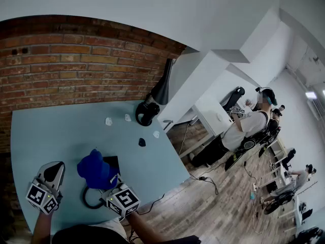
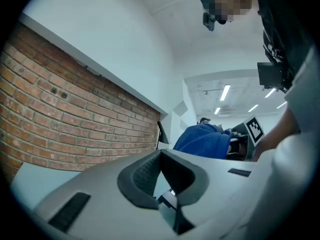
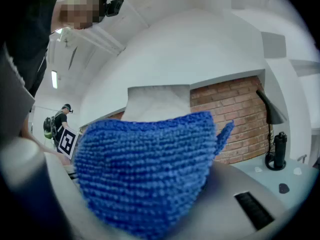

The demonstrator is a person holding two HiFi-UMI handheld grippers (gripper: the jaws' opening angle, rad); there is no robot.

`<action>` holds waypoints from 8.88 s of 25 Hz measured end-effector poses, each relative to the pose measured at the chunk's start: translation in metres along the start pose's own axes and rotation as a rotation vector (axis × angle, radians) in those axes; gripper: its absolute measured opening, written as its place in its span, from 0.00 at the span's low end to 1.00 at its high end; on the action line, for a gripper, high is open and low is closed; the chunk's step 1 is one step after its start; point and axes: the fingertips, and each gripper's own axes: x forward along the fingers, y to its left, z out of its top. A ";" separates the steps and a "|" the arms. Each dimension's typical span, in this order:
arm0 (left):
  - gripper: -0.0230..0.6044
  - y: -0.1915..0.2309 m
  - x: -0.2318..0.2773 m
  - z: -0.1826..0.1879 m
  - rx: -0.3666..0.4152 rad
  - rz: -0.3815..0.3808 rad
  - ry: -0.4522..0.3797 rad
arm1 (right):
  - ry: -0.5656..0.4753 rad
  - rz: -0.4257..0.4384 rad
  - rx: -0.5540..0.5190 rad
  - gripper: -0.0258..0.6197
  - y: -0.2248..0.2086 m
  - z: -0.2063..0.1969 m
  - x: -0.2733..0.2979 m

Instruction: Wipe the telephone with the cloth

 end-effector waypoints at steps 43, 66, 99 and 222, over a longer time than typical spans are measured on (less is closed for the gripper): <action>0.07 0.023 -0.078 -0.048 -0.091 0.084 0.128 | 0.707 -0.504 -0.897 0.18 -0.198 -0.122 0.030; 0.07 0.004 -0.072 -0.061 -0.110 0.064 0.155 | 0.952 -0.186 -1.082 0.14 -0.167 -0.224 0.018; 0.07 -0.013 -0.072 -0.075 -0.108 0.014 0.165 | 1.027 -0.156 -1.019 0.14 -0.134 -0.257 -0.026; 0.07 -0.022 -0.076 -0.092 -0.116 -0.033 0.206 | 0.957 -0.218 -0.685 0.14 -0.146 -0.258 -0.042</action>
